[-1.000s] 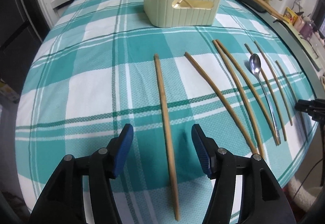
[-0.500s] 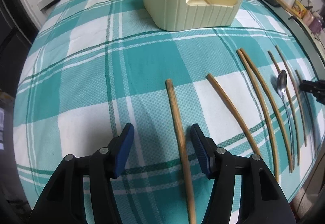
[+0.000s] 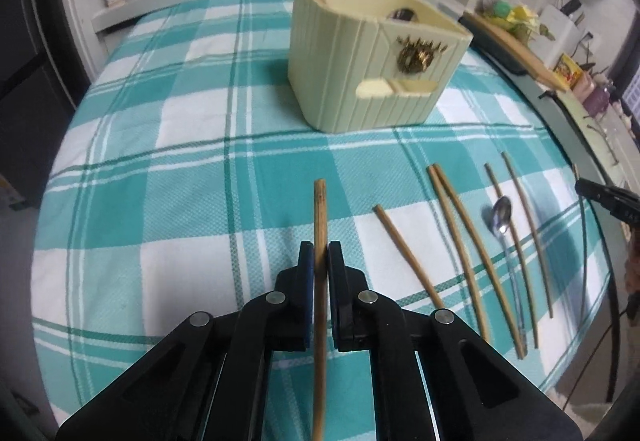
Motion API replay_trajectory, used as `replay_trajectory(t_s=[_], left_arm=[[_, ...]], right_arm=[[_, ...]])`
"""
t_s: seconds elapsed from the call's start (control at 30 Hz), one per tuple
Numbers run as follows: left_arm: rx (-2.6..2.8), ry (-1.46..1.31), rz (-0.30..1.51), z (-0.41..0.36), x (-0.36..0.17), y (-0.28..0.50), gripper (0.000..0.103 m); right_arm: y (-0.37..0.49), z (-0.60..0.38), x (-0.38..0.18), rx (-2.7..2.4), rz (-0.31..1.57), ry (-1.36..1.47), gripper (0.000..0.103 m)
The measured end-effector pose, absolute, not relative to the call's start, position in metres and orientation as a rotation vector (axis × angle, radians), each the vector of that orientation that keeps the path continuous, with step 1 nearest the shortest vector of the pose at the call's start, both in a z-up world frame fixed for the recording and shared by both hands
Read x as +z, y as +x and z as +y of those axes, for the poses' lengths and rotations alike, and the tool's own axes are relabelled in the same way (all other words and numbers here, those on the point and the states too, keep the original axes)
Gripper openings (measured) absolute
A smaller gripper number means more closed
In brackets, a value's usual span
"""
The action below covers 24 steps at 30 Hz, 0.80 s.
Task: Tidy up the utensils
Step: 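Carry both chopsticks over the cream box and lower them in with both grippers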
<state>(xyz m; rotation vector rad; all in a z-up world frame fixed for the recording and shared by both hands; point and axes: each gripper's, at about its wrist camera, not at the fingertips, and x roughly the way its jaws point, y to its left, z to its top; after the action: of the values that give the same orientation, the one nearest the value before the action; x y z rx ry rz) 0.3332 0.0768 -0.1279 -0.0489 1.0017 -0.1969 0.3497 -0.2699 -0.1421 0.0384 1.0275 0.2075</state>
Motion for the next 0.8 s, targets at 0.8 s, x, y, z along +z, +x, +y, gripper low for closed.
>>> replay_trajectory(t_s=[0.8], left_arm=[[-0.274, -0.185, 0.608, 0.091, 0.017, 0.266, 0.005]], right_arm=[[0.271, -0.251, 0.012, 0.275, 0.498, 0.052, 0.007]])
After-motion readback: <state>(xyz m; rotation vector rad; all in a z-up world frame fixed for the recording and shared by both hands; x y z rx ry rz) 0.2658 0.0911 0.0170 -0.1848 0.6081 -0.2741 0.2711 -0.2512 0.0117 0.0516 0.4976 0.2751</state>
